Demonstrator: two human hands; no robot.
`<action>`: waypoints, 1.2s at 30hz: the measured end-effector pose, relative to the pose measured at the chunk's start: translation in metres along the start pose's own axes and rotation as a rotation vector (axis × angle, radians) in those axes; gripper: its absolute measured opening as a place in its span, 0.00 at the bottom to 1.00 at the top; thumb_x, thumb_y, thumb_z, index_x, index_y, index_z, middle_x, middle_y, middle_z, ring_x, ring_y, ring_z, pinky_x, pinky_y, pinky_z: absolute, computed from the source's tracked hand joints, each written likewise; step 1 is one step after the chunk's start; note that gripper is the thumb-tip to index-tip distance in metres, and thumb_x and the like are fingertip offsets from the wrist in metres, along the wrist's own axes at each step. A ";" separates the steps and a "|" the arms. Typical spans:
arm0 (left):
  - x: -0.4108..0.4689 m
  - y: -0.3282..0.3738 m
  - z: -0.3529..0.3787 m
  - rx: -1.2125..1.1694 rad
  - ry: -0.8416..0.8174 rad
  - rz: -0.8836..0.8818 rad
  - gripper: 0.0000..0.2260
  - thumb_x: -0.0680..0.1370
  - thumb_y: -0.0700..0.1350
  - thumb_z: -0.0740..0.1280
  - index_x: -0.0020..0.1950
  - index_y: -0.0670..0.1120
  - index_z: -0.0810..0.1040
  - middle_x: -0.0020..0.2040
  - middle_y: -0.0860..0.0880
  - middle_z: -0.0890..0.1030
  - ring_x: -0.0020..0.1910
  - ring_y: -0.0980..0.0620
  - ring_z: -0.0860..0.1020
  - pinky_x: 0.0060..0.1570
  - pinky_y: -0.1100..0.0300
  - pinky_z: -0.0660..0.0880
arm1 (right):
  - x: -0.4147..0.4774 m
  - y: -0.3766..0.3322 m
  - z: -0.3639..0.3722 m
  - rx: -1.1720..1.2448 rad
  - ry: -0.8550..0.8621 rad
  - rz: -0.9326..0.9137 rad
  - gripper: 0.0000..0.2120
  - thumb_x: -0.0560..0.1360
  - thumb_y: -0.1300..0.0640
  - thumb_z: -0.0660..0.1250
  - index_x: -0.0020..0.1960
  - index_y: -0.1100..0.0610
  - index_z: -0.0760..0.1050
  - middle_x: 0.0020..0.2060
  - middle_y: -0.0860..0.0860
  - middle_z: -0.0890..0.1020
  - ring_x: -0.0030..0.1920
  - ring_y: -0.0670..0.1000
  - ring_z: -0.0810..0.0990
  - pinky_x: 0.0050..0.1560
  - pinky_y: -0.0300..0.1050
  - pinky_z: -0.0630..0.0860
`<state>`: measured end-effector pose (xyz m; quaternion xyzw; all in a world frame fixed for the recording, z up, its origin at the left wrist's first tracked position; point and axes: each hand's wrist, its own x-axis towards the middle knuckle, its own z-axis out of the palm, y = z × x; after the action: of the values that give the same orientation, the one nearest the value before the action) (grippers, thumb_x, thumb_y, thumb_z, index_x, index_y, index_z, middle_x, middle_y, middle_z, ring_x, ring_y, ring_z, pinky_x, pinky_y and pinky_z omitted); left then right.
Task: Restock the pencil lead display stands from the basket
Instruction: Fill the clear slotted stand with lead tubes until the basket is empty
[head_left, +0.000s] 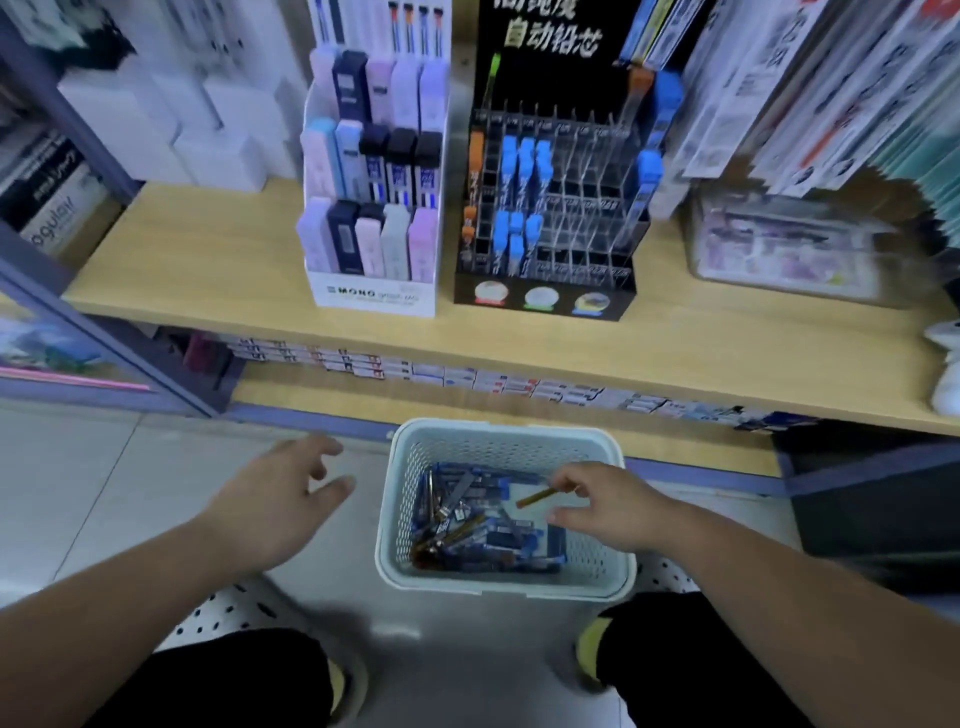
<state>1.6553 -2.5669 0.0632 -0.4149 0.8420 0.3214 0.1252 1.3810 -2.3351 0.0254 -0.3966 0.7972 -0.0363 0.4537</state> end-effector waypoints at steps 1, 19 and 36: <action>0.004 -0.005 0.012 -0.003 -0.046 -0.043 0.19 0.80 0.57 0.64 0.69 0.52 0.72 0.54 0.52 0.78 0.48 0.51 0.78 0.50 0.58 0.72 | 0.012 -0.001 0.007 -0.009 -0.021 0.027 0.25 0.79 0.41 0.67 0.72 0.50 0.71 0.68 0.48 0.73 0.66 0.52 0.74 0.64 0.46 0.71; 0.034 -0.016 0.118 -0.530 0.018 -0.165 0.19 0.82 0.54 0.60 0.72 0.71 0.66 0.49 0.64 0.84 0.49 0.64 0.81 0.49 0.62 0.78 | 0.140 0.014 0.091 -0.107 0.183 0.108 0.30 0.80 0.44 0.66 0.79 0.52 0.65 0.73 0.51 0.73 0.68 0.54 0.75 0.67 0.47 0.73; 0.041 -0.017 0.115 -0.744 -0.036 -0.228 0.20 0.83 0.45 0.64 0.60 0.74 0.72 0.46 0.57 0.86 0.42 0.54 0.84 0.44 0.48 0.83 | 0.166 -0.009 0.127 -0.203 0.164 0.122 0.33 0.73 0.40 0.73 0.72 0.54 0.70 0.63 0.53 0.72 0.64 0.57 0.72 0.63 0.53 0.72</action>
<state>1.6362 -2.5260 -0.0511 -0.5171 0.6143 0.5958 0.0157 1.4362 -2.4130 -0.1603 -0.3870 0.8538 0.0400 0.3459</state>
